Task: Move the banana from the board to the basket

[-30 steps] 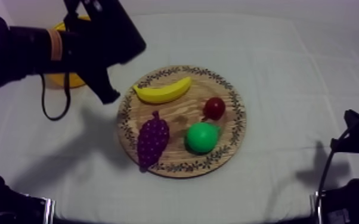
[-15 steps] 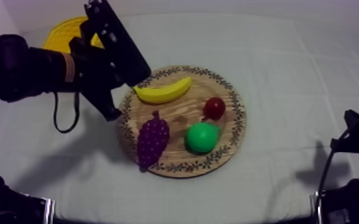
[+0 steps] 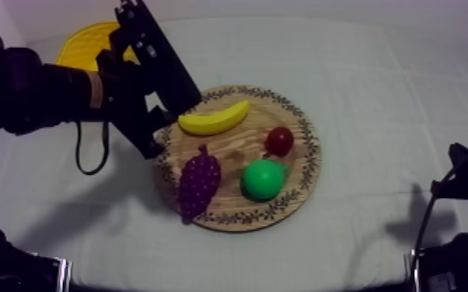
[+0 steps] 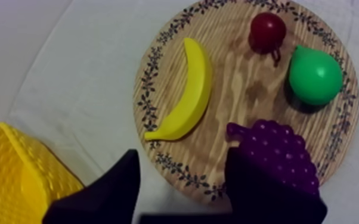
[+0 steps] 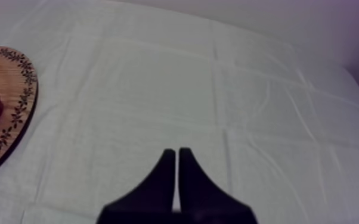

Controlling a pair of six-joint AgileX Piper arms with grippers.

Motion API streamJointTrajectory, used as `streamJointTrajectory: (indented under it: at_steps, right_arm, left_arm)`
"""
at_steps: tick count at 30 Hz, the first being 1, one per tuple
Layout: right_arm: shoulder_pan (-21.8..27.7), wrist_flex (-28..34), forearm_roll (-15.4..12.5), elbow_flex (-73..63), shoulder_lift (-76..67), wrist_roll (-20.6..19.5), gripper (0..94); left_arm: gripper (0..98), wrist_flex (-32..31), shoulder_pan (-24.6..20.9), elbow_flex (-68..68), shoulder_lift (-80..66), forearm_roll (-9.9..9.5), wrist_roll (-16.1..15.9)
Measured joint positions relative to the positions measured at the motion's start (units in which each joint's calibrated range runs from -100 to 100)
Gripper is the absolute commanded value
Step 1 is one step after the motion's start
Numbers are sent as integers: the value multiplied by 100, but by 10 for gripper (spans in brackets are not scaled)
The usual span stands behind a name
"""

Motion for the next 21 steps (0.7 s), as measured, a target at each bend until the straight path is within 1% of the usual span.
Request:
streamJointTrajectory:
  at_steps: [5, 11, 21]
  right_arm:
    - [0, 0, 0, 0, 0, 0, 3]
    - [0, 0, 0, 0, 0, 0, 3]
    - [0, 0, 0, 0, 0, 0, 3]
  left_arm:
    - [534, -198, -102, -98, 424, 52, -86]
    - [528, -220, -158, -385, 1059, 152, -243]
    - [514, 376, -139, -1146, 2100, 313, -397]
